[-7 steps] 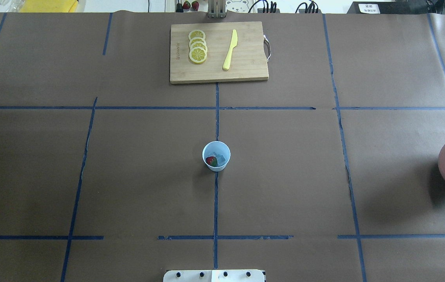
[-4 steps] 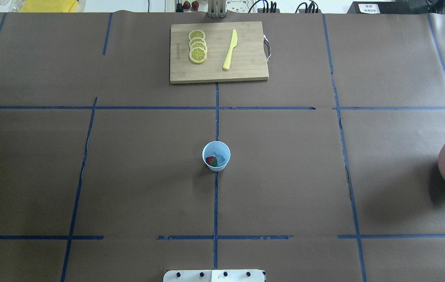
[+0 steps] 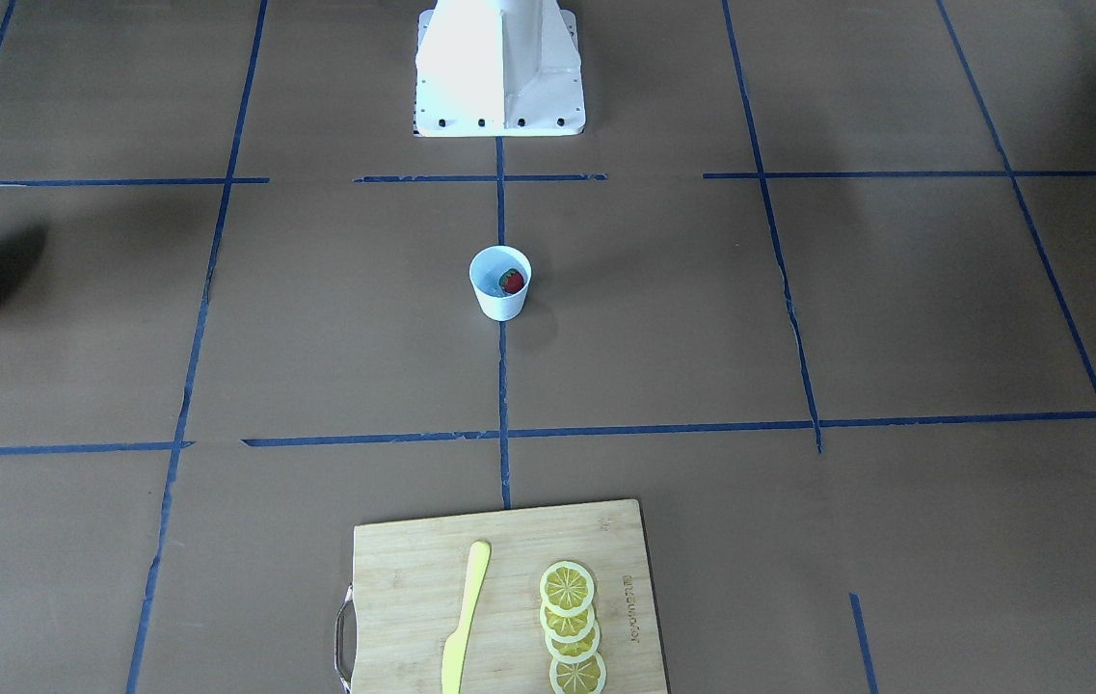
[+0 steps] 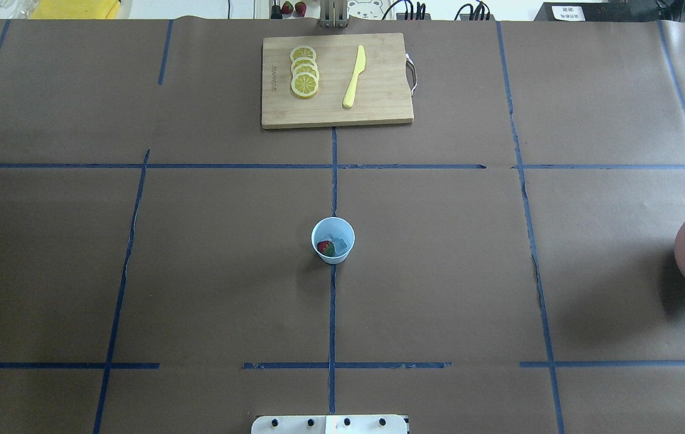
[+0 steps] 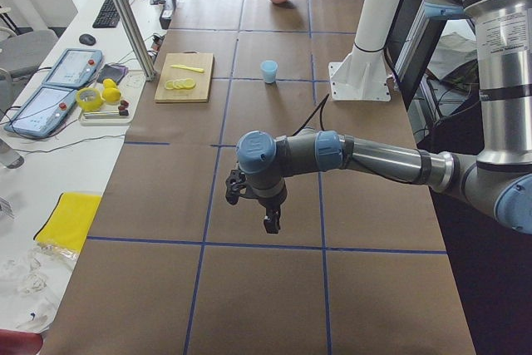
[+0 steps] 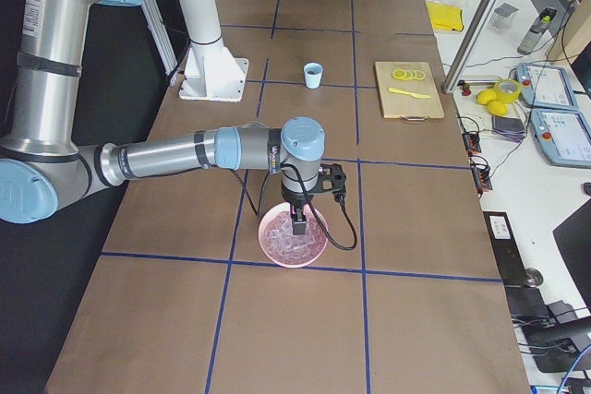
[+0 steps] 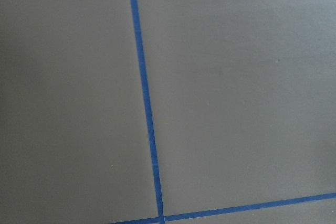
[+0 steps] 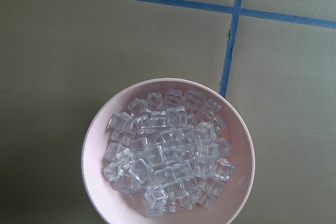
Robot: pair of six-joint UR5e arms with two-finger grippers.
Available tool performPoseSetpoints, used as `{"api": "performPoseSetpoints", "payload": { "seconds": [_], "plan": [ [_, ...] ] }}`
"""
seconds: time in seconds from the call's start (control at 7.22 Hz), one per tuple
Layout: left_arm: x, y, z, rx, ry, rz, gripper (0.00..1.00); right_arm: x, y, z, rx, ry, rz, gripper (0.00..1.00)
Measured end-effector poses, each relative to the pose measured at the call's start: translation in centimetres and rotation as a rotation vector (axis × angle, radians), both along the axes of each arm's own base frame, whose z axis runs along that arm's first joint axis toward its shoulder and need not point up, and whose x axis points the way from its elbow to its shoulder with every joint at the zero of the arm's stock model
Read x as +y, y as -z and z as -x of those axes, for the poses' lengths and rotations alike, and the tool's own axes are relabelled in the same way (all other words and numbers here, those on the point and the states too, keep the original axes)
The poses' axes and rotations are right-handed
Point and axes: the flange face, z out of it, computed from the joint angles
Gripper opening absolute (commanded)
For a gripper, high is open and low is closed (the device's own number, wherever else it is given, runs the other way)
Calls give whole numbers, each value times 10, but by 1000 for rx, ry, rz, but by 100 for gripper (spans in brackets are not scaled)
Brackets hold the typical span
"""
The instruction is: Put ice and strawberries in cup
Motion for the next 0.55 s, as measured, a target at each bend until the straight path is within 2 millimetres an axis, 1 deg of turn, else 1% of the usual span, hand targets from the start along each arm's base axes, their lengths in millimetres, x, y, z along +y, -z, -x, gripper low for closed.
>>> {"api": "performPoseSetpoints", "payload": {
  "seconds": [0.28,0.55],
  "plan": [
    [-4,2,7,-13,49,30,100,2,-9,-1,0,22,-4,100],
    [-11,3,10,-47,56,26,100,2,-18,-1,1,33,1,100]
  ]
}}
